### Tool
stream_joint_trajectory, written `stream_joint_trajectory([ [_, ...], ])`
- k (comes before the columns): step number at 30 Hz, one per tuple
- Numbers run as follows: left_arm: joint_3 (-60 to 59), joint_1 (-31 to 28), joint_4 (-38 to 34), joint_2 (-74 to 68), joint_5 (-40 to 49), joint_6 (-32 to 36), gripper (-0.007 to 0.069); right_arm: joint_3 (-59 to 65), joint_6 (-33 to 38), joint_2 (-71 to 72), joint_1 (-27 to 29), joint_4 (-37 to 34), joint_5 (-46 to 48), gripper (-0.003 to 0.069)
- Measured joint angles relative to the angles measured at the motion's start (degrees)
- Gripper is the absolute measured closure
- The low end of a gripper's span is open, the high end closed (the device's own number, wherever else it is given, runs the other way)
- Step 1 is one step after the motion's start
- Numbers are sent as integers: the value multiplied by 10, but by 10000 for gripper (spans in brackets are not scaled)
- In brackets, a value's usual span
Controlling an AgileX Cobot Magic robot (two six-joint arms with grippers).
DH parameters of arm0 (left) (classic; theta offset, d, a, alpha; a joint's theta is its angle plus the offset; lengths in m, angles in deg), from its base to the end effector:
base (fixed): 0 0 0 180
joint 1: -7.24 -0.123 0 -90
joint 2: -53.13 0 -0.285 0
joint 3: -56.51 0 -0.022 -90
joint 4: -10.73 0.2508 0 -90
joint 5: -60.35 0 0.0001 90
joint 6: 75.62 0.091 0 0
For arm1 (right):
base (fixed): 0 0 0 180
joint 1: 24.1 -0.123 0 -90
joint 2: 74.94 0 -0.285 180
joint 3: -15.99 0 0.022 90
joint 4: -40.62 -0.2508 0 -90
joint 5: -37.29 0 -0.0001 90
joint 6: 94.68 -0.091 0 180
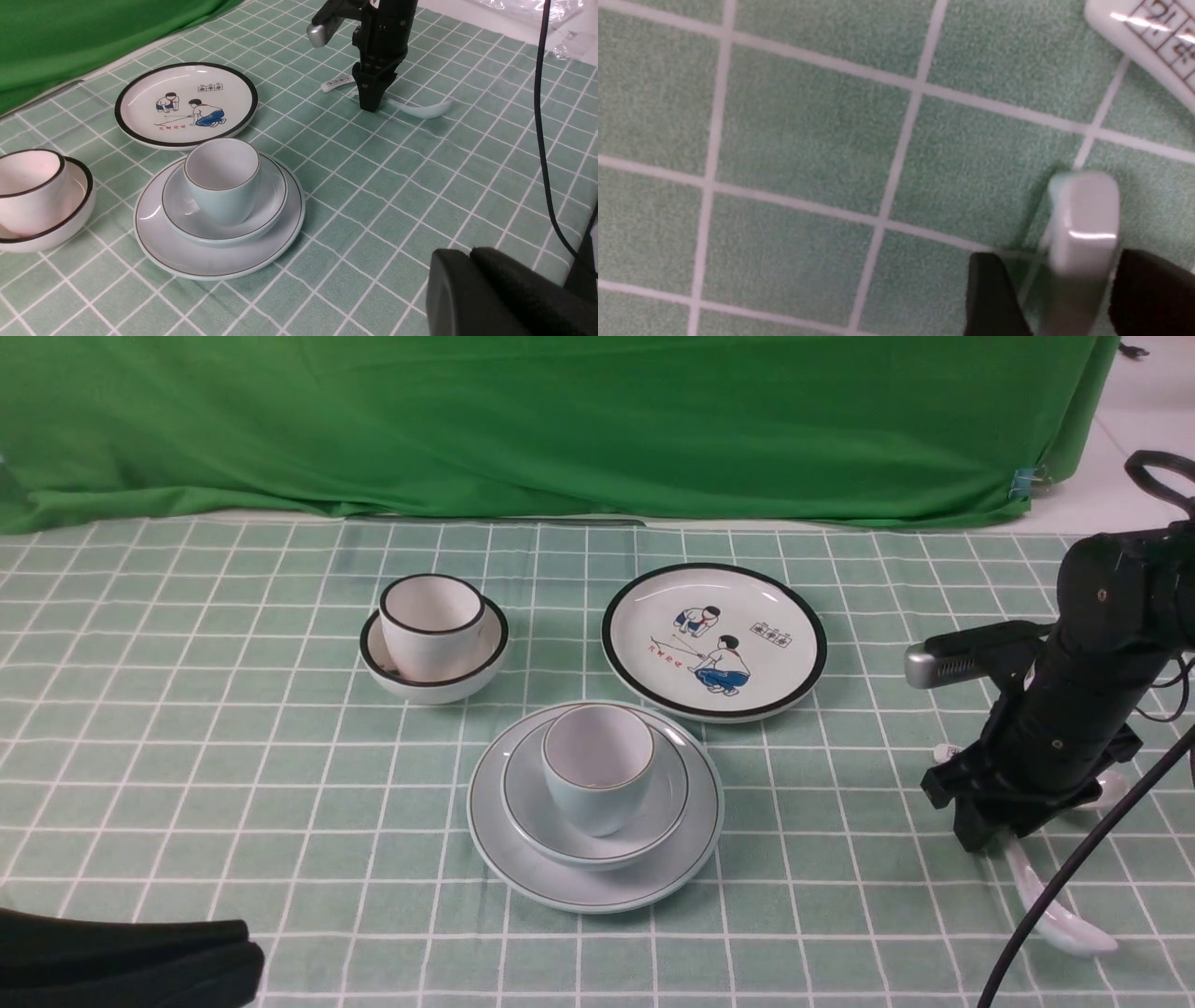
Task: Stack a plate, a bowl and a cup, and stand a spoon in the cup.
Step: Use the right arm to grab a blue soup spoon, then use the right arm to put the blue soup spoon into the blue teacup in the middle
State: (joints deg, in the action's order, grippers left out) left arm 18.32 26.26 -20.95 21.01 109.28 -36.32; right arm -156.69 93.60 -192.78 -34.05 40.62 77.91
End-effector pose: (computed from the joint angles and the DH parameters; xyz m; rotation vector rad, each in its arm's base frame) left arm 0.0480 -0.0547 0.3448 0.8612 1.7920 -0.4265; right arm 0.3675 0.0645 0.1603 -0.4584 2.8569 0.0053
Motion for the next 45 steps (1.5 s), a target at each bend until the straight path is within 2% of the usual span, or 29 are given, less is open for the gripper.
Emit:
stream_joint_trajectory([
  [8, 0, 0, 0, 0, 2, 0, 608, 0, 2, -13, 0, -3, -1, 293],
  [10, 0, 0, 0, 0, 2, 0, 608, -2, 10, -16, 0, -5, 4, 349],
  [13, 0, 0, 1, 0, 3, 0, 608, -3, 28, -16, 0, -5, 11, 493],
  [19, 0, 0, 2, 0, 5, 0, 608, 3, 34, 12, -8, -4, 26, 489],
  [24, 0, 0, 2, 0, 5, 0, 608, 13, 34, 115, -56, -28, -7, 489],
  [27, 0, 0, 2, 0, 5, 0, 608, 40, 33, 170, -91, -44, -103, 489],
  [28, 0, 0, 2, 0, 5, 0, 608, 68, 28, 204, -117, -51, -174, 489],
  [29, 0, 0, 2, 0, 5, 0, 608, 110, 15, 234, -145, -58, -290, 489],
  [30, 0, 0, 2, 0, 5, 0, 608, 116, 12, 243, -149, -59, -308, 489],
  [31, 0, 0, 2, 0, 5, 0, 608, 162, -14, 266, -185, -63, -435, 489],
  [32, 0, 0, 2, 0, 5, 0, 608, 175, -22, 270, -190, -64, -472, 489],
  [33, 0, 0, 2, 0, 5, 0, 608, 221, -53, 277, -224, -66, -628, 489],
  [36, 0, 0, 2, 0, 5, 0, 608, 275, -83, 255, -267, -64, -820, 489],
  [37, 0, 0, 2, 0, 5, 0, 608, 276, -83, 252, -271, -64, -837, 489],
  [39, 0, 0, 2, 0, 5, 0, 608, 278, -98, 214, -289, -34, -931, 489],
  [45, 0, 0, 2, 0, 5, 0, 608, 237, -154, 125, -294, 38, -990, 489],
])
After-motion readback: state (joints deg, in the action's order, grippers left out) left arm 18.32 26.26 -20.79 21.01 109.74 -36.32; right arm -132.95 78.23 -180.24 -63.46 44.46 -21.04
